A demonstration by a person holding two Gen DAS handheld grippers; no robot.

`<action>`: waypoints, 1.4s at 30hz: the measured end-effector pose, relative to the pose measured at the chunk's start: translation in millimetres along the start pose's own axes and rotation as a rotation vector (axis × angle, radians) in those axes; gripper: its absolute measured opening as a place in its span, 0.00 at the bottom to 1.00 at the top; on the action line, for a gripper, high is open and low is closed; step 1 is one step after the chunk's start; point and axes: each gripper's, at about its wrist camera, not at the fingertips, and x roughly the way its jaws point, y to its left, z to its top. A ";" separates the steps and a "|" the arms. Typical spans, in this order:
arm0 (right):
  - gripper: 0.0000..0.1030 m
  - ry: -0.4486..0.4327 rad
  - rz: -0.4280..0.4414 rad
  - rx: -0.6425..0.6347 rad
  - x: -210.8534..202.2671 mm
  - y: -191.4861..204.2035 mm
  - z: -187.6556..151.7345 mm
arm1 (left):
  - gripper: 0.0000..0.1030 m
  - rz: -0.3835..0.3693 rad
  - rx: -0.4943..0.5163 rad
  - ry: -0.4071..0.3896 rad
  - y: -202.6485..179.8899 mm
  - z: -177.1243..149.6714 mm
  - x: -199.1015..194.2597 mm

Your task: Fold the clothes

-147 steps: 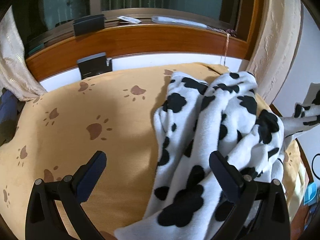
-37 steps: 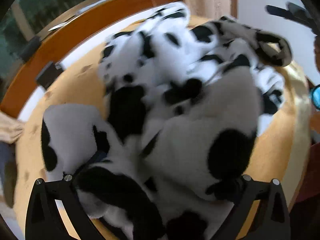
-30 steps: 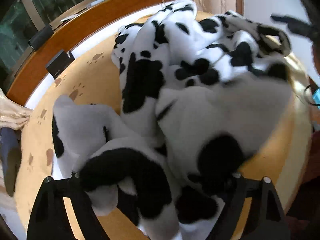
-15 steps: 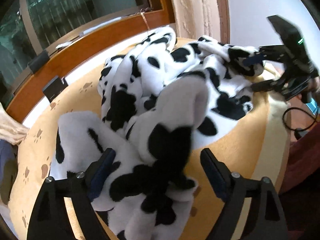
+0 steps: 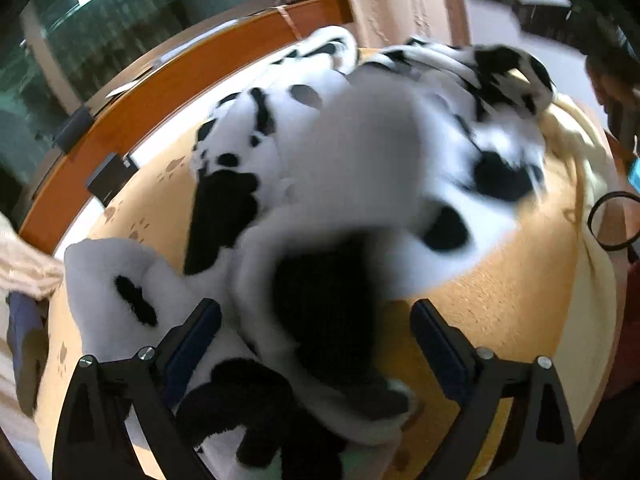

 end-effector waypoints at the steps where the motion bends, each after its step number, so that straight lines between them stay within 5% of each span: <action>1: 0.82 0.013 0.040 -0.005 -0.5 1.4 -1.4 | 0.94 0.002 -0.014 0.003 2.8 -0.5 1.6; 7: 0.84 0.088 0.280 -0.035 -3.5 9.6 -9.7 | 0.92 -0.016 -0.108 -0.019 14.2 -3.0 -3.5; 9: 0.84 0.114 0.360 -0.045 -4.5 12.3 -12.5 | 0.59 -0.024 -0.140 -0.028 17.7 -3.8 -5.9; 10: 0.84 0.126 0.400 -0.050 -5.0 13.7 -13.9 | 0.20 -0.028 -0.156 -0.033 19.5 -4.2 -7.0; 11: 0.84 0.139 0.440 -0.055 -5.5 15.1 -15.3 | 0.15 -0.032 -0.172 -0.037 21.2 -4.6 -8.2; 13: 0.84 0.164 0.518 -0.064 -6.5 17.8 -18.1 | 0.15 -0.040 -0.203 -0.047 24.8 -5.3 -10.5; 17: 0.84 0.194 0.509 -0.006 1.6 7.2 -20.6 | 0.11 -0.046 -0.270 -0.078 33.9 -6.3 -19.0; 22: 0.84 0.193 0.484 0.082 12.6 -6.4 -19.1 | 0.10 0.087 -0.399 -0.310 76.4 2.4 -87.5; 29: 0.84 0.100 0.473 -0.055 -9.3 5.8 -16.7 | 0.10 0.221 -0.467 -0.554 123.9 11.9 -174.2; 35: 0.84 0.011 0.490 -0.235 -38.8 52.7 -20.6 | 0.10 0.220 -0.442 -0.608 129.7 26.2 -197.6; 42: 0.84 -0.120 0.594 -0.224 -87.4 82.6 -5.1 | 0.10 0.191 -0.321 -0.680 117.2 74.0 -232.5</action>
